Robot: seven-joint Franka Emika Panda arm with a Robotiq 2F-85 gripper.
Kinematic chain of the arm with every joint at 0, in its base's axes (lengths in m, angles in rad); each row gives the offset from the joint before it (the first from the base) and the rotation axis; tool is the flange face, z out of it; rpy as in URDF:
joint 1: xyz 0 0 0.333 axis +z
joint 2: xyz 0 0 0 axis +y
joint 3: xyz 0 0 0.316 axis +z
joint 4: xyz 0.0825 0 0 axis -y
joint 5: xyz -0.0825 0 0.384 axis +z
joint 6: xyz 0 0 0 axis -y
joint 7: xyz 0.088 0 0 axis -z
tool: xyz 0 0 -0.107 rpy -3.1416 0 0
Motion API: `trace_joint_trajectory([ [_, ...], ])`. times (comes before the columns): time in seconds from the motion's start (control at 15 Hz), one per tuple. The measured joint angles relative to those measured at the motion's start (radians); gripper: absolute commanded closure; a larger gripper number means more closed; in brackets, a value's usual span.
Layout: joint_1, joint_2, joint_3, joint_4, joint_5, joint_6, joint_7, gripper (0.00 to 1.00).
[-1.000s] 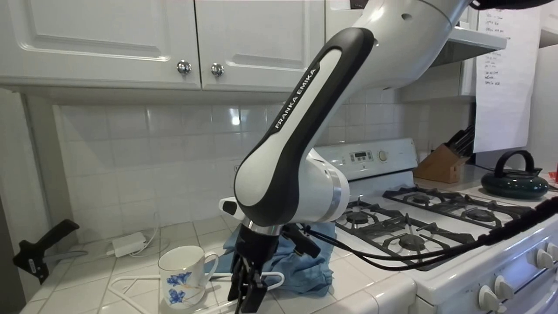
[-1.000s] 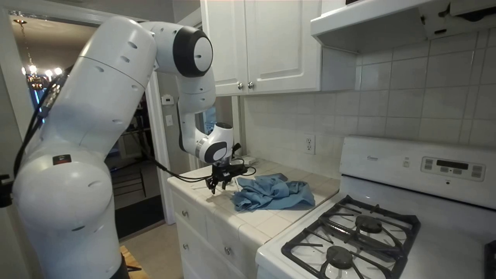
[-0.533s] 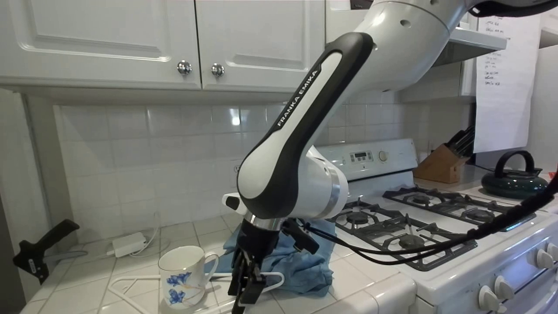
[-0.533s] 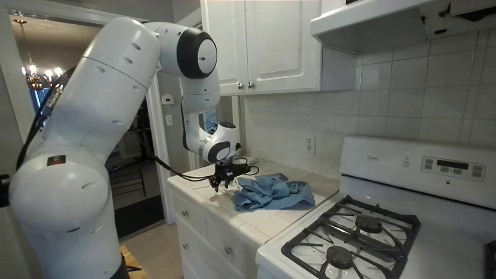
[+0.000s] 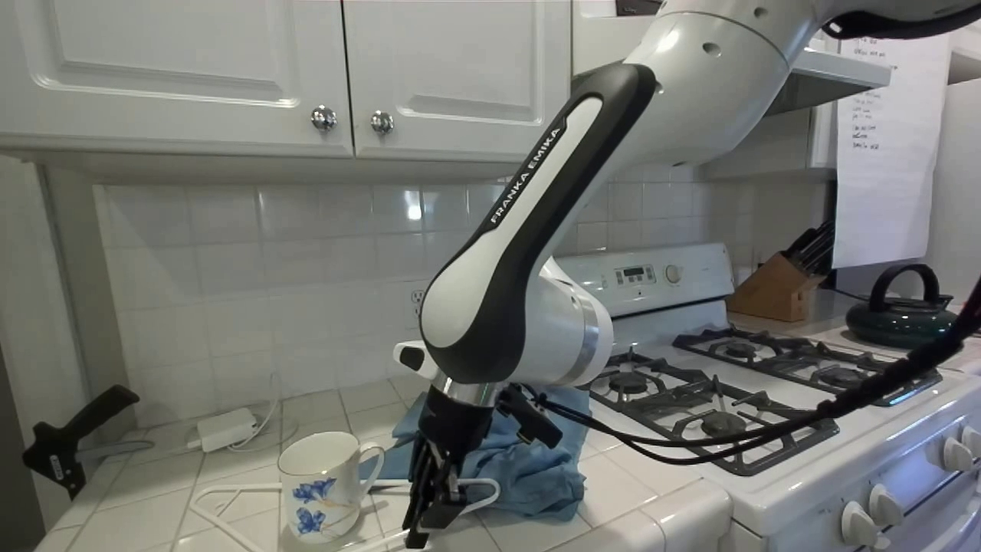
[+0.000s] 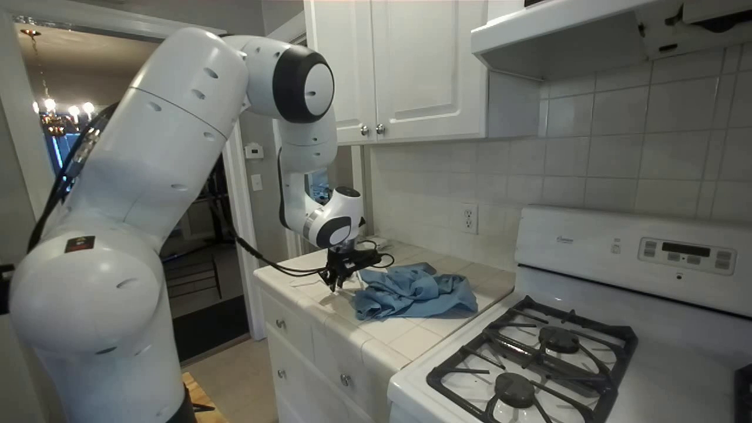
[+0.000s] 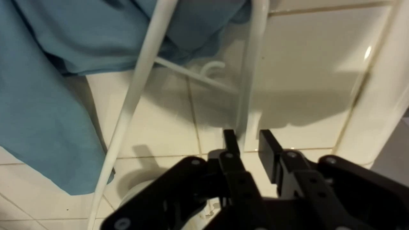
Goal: Put the clothing hanger on the job of the cupboard
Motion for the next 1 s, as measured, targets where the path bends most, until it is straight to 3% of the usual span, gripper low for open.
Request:
trace_joint_trajectory([
  [0.07, -0.002, 0.004, 0.001, 0.001, 0.0, 0.0, -0.001, 0.67],
  [0.2, -0.003, 0.009, 0.001, 0.002, -0.001, 0.0, -0.002, 0.9],
  [0.33, -0.004, 0.011, 0.002, 0.003, -0.001, 0.0, -0.002, 0.98],
  [1.0, -0.044, 0.011, 0.047, 0.008, -0.001, 0.0, -0.006, 0.96],
])
